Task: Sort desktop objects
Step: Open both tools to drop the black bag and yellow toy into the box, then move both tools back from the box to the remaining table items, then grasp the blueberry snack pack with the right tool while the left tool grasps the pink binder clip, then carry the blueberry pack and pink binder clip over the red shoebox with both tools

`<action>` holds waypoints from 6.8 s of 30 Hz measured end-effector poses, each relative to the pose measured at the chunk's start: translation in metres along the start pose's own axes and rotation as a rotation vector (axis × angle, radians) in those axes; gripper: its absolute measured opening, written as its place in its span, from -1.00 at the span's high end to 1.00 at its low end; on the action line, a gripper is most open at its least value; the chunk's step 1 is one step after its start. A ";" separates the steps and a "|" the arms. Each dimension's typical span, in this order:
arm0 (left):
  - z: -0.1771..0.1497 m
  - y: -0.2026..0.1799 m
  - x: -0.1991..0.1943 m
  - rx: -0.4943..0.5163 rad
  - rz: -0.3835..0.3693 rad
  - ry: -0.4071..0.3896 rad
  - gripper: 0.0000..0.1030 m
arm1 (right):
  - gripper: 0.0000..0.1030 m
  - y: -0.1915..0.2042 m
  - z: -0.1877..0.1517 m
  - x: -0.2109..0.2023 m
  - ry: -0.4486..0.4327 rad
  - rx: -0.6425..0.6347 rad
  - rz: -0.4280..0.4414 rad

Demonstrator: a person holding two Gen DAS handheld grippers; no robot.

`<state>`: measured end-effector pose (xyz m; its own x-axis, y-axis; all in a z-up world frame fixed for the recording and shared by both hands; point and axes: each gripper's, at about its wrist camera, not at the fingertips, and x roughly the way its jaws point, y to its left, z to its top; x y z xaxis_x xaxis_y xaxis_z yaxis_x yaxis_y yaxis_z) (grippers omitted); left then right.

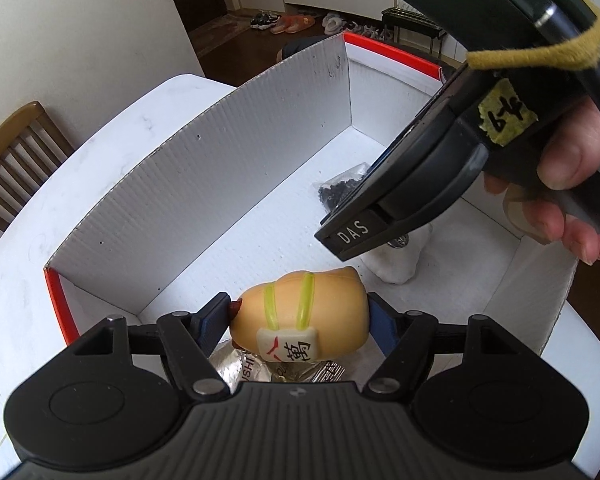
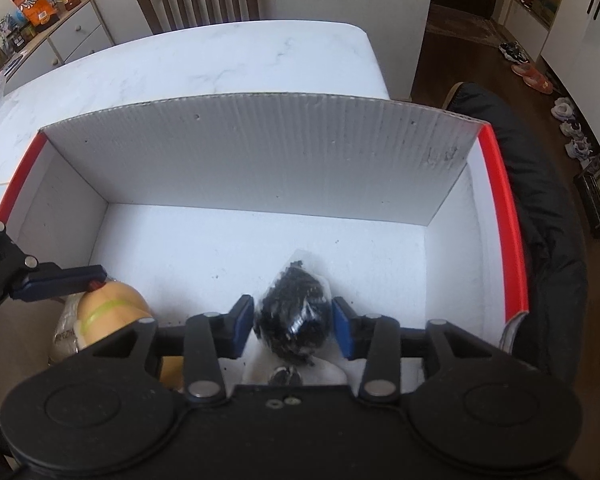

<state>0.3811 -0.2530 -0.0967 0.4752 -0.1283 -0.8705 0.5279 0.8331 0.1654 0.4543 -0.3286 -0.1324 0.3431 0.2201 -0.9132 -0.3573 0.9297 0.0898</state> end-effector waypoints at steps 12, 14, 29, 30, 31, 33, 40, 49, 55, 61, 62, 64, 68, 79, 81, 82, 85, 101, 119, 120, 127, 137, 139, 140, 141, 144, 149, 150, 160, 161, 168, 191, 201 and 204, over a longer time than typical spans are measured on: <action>-0.010 0.005 -0.025 -0.074 0.005 -0.061 -0.46 | -0.43 -0.001 -0.005 -0.032 -0.083 0.012 0.035; -0.009 0.006 -0.027 -0.091 -0.003 -0.075 -0.46 | -0.43 0.000 -0.006 -0.039 -0.095 0.010 0.045; -0.026 0.012 -0.067 -0.169 -0.025 -0.188 -0.59 | -0.69 0.005 -0.023 -0.089 -0.221 0.010 0.091; -0.028 0.012 -0.070 -0.171 -0.027 -0.195 -0.60 | -0.71 0.005 -0.025 -0.092 -0.228 0.010 0.091; -0.029 0.012 -0.072 -0.174 -0.026 -0.202 -0.61 | -0.72 0.006 -0.026 -0.094 -0.234 0.011 0.092; -0.033 0.012 -0.076 -0.182 -0.026 -0.212 -0.61 | -0.75 0.008 -0.028 -0.098 -0.247 0.010 0.096; -0.049 0.016 -0.092 -0.218 -0.045 -0.245 -0.68 | -0.87 0.019 -0.041 -0.116 -0.289 0.006 0.108; -0.077 0.024 -0.117 -0.253 -0.056 -0.297 -0.97 | -0.98 0.038 -0.059 -0.132 -0.334 0.038 0.106; -0.100 0.040 -0.138 -0.289 -0.050 -0.344 -0.99 | -0.99 0.063 -0.068 -0.141 -0.379 0.039 0.098; -0.129 0.066 -0.156 -0.336 -0.043 -0.374 -0.99 | -0.99 0.091 -0.072 -0.145 -0.415 0.061 0.072; -0.133 0.069 -0.158 -0.334 -0.043 -0.376 -0.99 | -0.99 0.096 -0.074 -0.145 -0.422 0.062 0.064; -0.145 0.077 -0.162 -0.344 -0.038 -0.384 -0.99 | -0.99 0.106 -0.075 -0.145 -0.435 0.063 0.054; -0.168 0.095 -0.169 -0.381 -0.034 -0.391 -0.99 | -0.99 0.129 -0.080 -0.146 -0.450 0.046 0.047; -0.231 0.142 -0.187 -0.466 0.000 -0.430 -1.00 | -0.99 0.188 -0.088 -0.136 -0.432 0.029 0.063; -0.243 0.149 -0.188 -0.473 0.018 -0.429 -1.00 | -0.99 0.198 -0.089 -0.134 -0.434 0.026 0.066; -0.249 0.152 -0.188 -0.475 0.026 -0.424 -1.00 | -0.99 0.203 -0.089 -0.134 -0.433 0.023 0.066; -0.265 0.161 -0.187 -0.480 0.046 -0.412 -1.00 | -0.99 0.215 -0.090 -0.130 -0.429 0.021 0.068; -0.334 0.172 -0.171 -0.437 0.043 -0.325 -0.99 | -0.96 0.265 -0.097 -0.088 -0.354 -0.020 0.024; -0.358 0.165 -0.117 -0.339 0.016 -0.220 -0.96 | -0.84 0.325 -0.105 -0.042 -0.247 -0.092 0.092; -0.359 0.166 -0.116 -0.334 0.014 -0.219 -0.93 | -0.83 0.328 -0.106 -0.040 -0.241 -0.098 0.096; -0.358 0.168 -0.108 -0.314 -0.018 -0.210 -0.63 | -0.68 0.349 -0.105 -0.025 -0.204 -0.135 0.104; -0.359 0.173 -0.106 -0.322 -0.059 -0.208 -0.30 | -0.46 0.364 -0.097 -0.005 -0.163 -0.165 0.096; -0.359 0.174 -0.105 -0.324 -0.050 -0.203 -0.29 | -0.27 0.365 -0.096 -0.003 -0.155 -0.166 0.096; -0.359 0.175 -0.105 -0.326 -0.054 -0.202 -0.28 | -0.24 0.365 -0.096 -0.003 -0.153 -0.167 0.092; -0.359 0.175 -0.105 -0.325 -0.056 -0.203 -0.24 | -0.20 0.365 -0.095 -0.002 -0.152 -0.164 0.091; -0.358 0.173 -0.104 -0.315 -0.063 -0.201 -0.12 | -0.11 0.361 -0.094 -0.003 -0.152 -0.148 0.103; -0.354 0.169 -0.101 -0.295 -0.073 -0.201 0.02 | 0.00 0.356 -0.093 -0.006 -0.153 -0.146 0.104; -0.354 0.168 -0.101 -0.288 -0.072 -0.202 0.04 | 0.00 0.355 -0.094 -0.006 -0.152 -0.145 0.107; -0.352 0.163 -0.103 -0.278 -0.034 -0.221 0.35 | 0.04 0.352 -0.095 -0.008 -0.152 -0.136 0.119; -0.352 0.163 -0.103 -0.282 -0.036 -0.222 0.36 | 0.05 0.351 -0.095 -0.009 -0.155 -0.134 0.122; -0.352 0.167 -0.110 -0.318 -0.037 -0.243 0.56 | 0.06 0.346 -0.098 -0.023 -0.168 -0.124 0.142; -0.354 0.154 -0.136 -0.392 -0.036 -0.256 0.83 | 0.08 0.297 -0.127 -0.083 -0.222 -0.057 0.148; -0.359 0.148 -0.123 -0.366 -0.025 -0.217 0.46 | 0.08 0.286 -0.137 -0.084 -0.205 -0.045 0.141; -0.356 0.147 -0.116 -0.341 -0.011 -0.216 0.19 | 0.08 0.286 -0.139 -0.084 -0.201 -0.047 0.139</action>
<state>0.1530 0.0763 -0.1361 0.6268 -0.2176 -0.7482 0.2870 0.9572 -0.0379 0.2026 -0.1224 -0.0853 0.4521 0.4031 -0.7957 -0.4511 0.8729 0.1859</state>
